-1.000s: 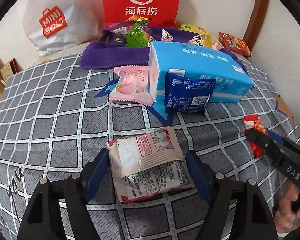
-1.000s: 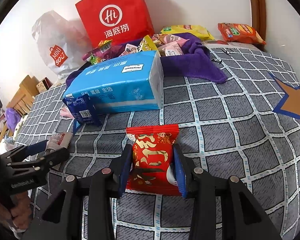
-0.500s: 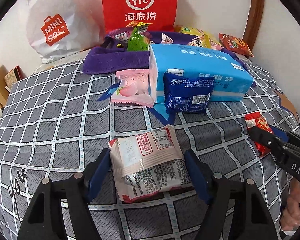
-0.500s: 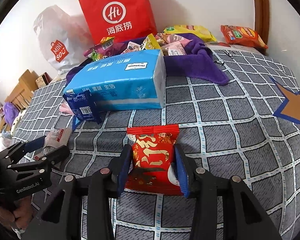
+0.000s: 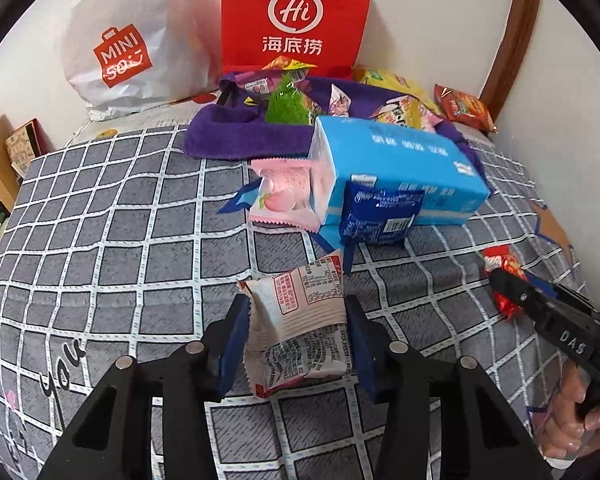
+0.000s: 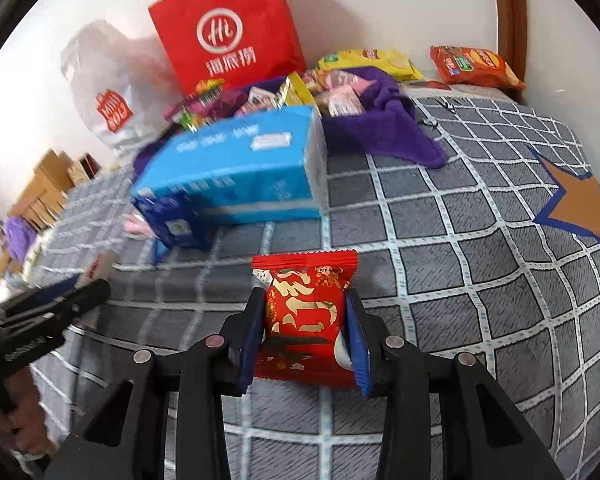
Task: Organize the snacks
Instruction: 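Grasp the white printed wrapper with left gripper while right holds red packet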
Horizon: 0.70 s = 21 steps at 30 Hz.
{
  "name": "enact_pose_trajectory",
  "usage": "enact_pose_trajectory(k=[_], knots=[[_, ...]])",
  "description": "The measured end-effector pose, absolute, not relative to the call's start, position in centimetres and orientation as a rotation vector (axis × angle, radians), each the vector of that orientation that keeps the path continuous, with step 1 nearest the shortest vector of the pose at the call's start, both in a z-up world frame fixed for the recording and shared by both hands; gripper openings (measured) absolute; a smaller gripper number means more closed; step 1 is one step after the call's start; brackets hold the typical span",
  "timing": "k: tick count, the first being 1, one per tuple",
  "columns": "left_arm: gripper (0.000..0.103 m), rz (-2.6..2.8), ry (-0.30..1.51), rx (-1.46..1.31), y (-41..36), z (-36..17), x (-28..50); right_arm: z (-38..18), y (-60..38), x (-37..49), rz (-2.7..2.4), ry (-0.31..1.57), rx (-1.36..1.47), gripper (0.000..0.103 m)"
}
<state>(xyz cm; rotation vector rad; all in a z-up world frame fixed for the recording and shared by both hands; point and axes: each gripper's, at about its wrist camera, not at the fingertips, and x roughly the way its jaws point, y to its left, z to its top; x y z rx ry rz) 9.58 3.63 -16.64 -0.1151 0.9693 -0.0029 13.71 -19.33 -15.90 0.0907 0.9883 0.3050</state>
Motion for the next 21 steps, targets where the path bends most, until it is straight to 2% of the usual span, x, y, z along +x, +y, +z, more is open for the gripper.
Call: enact_pose_trajectory(k=[21], knots=[[0.04,-0.21,0.903,-0.277,5.3,-9.2,11.3,-6.0,-16.5,14.5,0.278,0.845,-0.006,0.038]])
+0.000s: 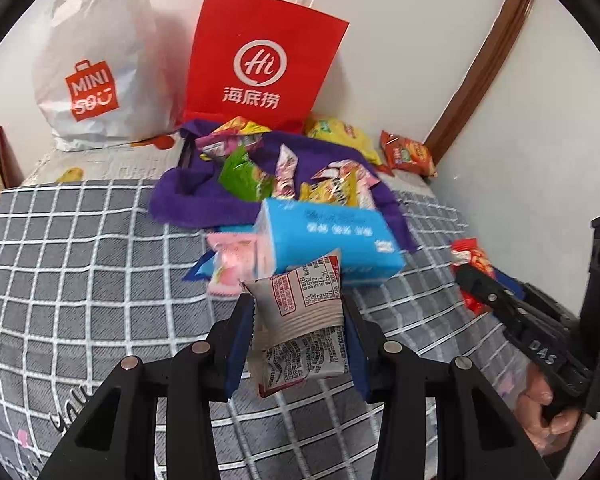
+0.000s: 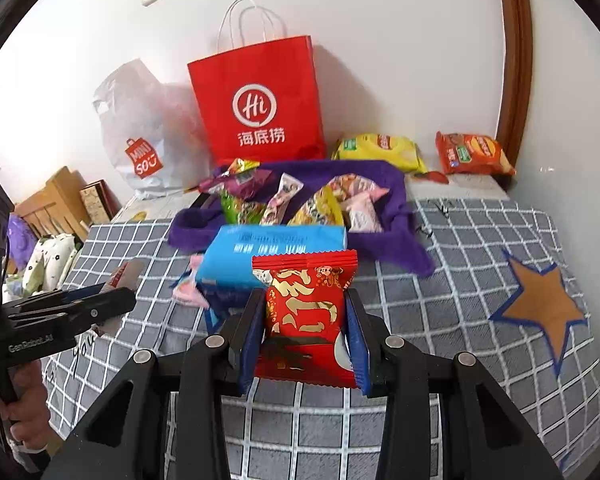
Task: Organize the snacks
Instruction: 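Grasp the white printed wrapper with left gripper while right holds red packet, then carry the red packet and white wrapper over the purple towel with both grippers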
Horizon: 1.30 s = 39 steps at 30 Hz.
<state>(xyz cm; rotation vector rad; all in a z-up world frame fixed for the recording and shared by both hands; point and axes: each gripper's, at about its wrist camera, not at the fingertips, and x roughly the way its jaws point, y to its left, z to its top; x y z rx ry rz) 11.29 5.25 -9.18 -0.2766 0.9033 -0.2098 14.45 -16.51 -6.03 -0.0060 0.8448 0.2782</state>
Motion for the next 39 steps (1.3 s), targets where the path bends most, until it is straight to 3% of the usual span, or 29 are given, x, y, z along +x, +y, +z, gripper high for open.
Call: enact_pose_trajectory(k=[23,39], knots=[[0.04,-0.293,0.842,-0.248,5.1,-3.6,19.3,-1.8,-15.6,23.1,0.28,0.79,0.068,0.038],[0.04,-0.253,0.82,-0.254,6.5,-2.6,24.6,-0.5,-13.8,29.4,0.295,0.767,0.042,0.039]])
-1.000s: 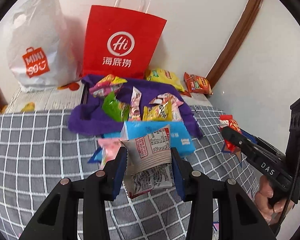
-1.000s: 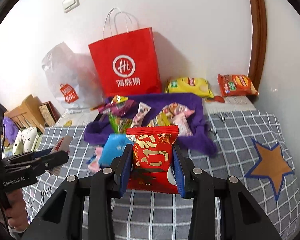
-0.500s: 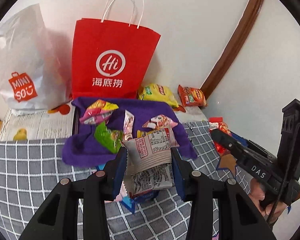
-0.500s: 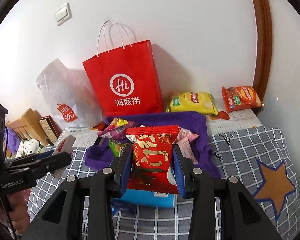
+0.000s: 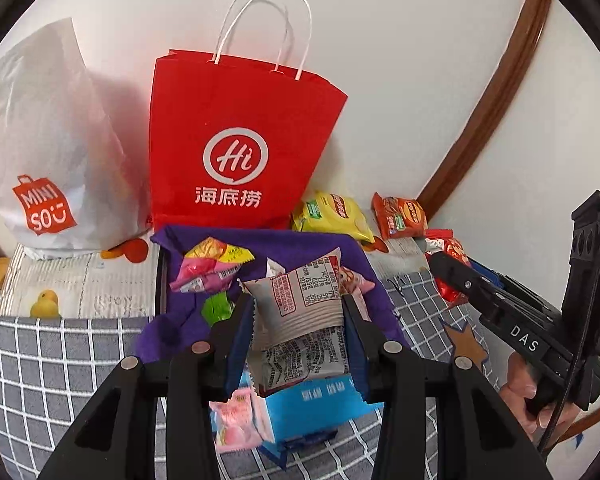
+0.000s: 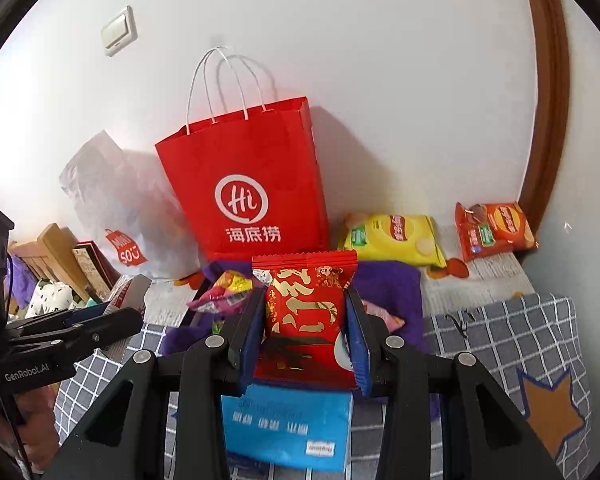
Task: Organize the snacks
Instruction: 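Carry the red packet and white wrapper over the purple towel with both grippers, then lower both snacks onto the purple towel and open both grippers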
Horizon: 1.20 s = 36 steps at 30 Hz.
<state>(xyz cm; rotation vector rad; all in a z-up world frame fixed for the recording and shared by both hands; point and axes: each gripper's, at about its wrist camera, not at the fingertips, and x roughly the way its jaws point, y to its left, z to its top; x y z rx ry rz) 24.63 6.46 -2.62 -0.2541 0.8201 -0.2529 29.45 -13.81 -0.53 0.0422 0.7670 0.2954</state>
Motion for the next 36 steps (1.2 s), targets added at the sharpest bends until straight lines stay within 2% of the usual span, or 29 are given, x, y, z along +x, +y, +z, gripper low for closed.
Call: enact_pose_trajectory(k=[14,27,36], knots=[[0.04,-0.238,0.853,-0.215,6.3,-4.6,29.7,-4.0,-14.3,35.5,0.293,0.821,0.048,0.039],[0.04,-0.258,0.952,-0.252,6.9,-10.8,33.0,-9.2,-14.4,38.5,0.291,0.935,0.011,0.039],[0.04,-0.268,0.965,-0.242,6.5,-11.5,33.4,-11.7,-14.9,39.8,0.258,1.015,-0.025,0.039]])
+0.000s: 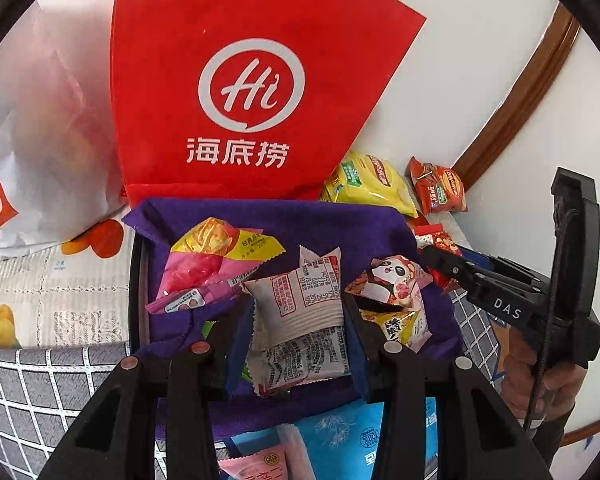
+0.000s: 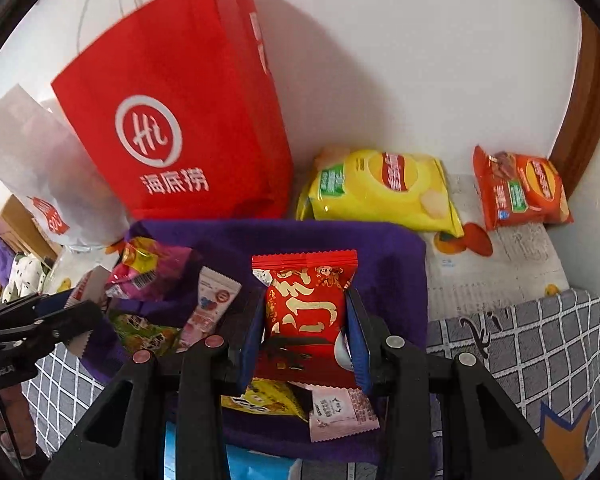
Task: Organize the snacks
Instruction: 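Lower both snacks onto the purple towel and open both grippers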
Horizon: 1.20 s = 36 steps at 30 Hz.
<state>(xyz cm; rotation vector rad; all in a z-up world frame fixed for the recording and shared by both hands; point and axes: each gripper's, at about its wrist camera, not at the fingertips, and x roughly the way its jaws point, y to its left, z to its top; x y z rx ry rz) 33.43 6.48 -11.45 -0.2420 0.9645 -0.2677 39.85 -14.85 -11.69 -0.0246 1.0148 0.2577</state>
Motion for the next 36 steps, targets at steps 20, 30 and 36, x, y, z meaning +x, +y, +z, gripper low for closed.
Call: enact_pose_trajectory(k=[20,30,36], knots=[[0.041,-0.259,1.014,-0.255,6.0,-12.7,34.2,-13.3,-13.7,39.9,0.263,1.074,-0.086,0.039],[0.041,-0.275,1.028,-0.241,5.3,-13.1,34.4,-13.1,-13.9,39.9,0.257,1.066,-0.083,0.041],[0.042,-0.279,1.039,-0.238,5.0,-13.4,34.6,-12.8,-13.8,39.7,0.264,1.053,-0.084,0.049]])
